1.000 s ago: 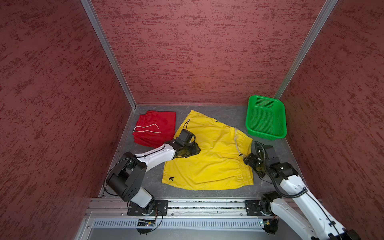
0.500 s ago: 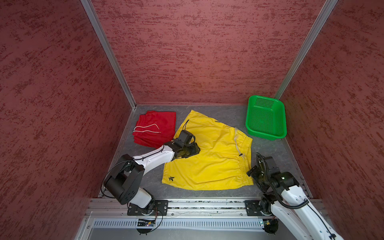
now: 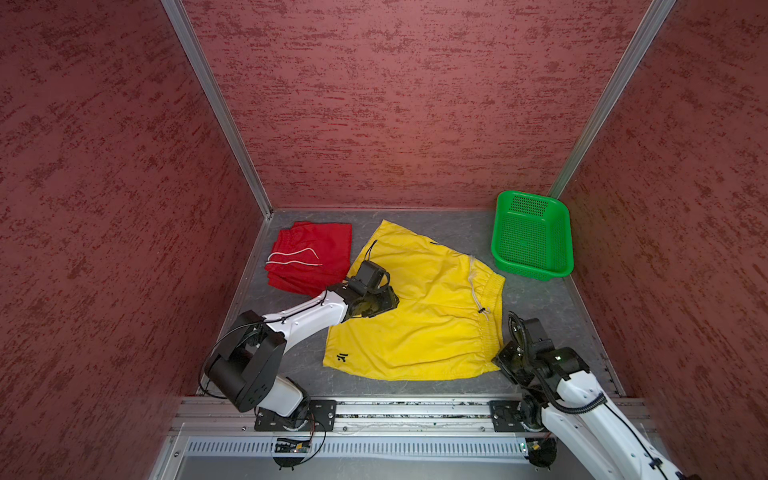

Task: Fold and stack the shorts
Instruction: 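Grasp the near corners of the yellow shorts with both grippers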

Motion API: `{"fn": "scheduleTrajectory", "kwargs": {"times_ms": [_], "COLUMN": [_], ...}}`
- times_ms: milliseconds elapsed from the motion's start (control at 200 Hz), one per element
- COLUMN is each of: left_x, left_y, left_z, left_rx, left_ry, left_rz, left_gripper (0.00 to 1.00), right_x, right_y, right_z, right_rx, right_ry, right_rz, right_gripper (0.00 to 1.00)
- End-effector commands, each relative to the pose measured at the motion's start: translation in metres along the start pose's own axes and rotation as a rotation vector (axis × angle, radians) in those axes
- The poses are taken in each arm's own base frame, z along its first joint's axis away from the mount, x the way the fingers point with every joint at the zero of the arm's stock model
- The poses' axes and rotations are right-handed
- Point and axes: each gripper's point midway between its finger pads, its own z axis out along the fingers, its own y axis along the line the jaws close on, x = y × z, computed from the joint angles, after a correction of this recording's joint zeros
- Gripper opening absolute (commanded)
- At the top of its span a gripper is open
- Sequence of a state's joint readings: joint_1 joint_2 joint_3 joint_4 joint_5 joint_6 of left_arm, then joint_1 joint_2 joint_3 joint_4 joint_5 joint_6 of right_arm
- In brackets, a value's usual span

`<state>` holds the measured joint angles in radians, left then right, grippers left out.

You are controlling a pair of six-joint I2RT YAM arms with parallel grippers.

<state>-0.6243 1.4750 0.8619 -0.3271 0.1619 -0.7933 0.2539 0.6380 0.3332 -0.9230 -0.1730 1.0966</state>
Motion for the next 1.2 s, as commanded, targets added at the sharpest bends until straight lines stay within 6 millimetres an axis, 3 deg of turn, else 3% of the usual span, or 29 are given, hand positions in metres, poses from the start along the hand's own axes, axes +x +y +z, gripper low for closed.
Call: {"fn": "scheduleTrajectory", "kwargs": {"times_ms": [0, 120, 291, 511, 691, 922, 1052, 1192], "left_x": [0.005, 0.013, 0.029, 0.050, 0.074, 0.106, 0.113, 0.123], "left_y": [0.012, 0.021, 0.033, 0.051, 0.084, 0.143, 0.158, 0.170], "left_z": [-0.010, -0.015, -0.030, -0.065, -0.098, -0.147, -0.152, -0.144], "left_rx": [-0.047, -0.072, -0.127, -0.221, -0.303, -0.535, -0.577, -0.612], "left_ry": [-0.009, 0.011, 0.061, 0.117, 0.096, 0.049, 0.043, 0.072], "left_rz": [-0.014, -0.060, -0.146, -0.382, -0.604, -0.848, -0.858, -0.842], "left_gripper": [0.55, 0.55, 0.55, 0.61, 0.63, 0.61, 0.60, 0.60], "right_x": [-0.002, 0.001, 0.008, 0.005, 0.005, -0.001, 0.002, 0.003], "right_y": [-0.001, 0.005, 0.006, 0.017, 0.014, 0.017, 0.015, 0.009], "right_z": [-0.001, -0.001, -0.005, -0.014, -0.021, -0.031, -0.032, -0.033], "right_rx": [0.001, -0.039, -0.042, -0.041, 0.002, 0.001, -0.008, -0.003], "right_ry": [-0.015, 0.005, 0.042, 0.041, 0.044, 0.005, 0.012, 0.004], "right_rz": [0.026, 0.046, 0.059, 0.056, -0.003, -0.056, -0.047, -0.042], "right_gripper": [0.15, 0.00, 0.00, 0.00, 0.00, 0.00, 0.00, 0.00]}}
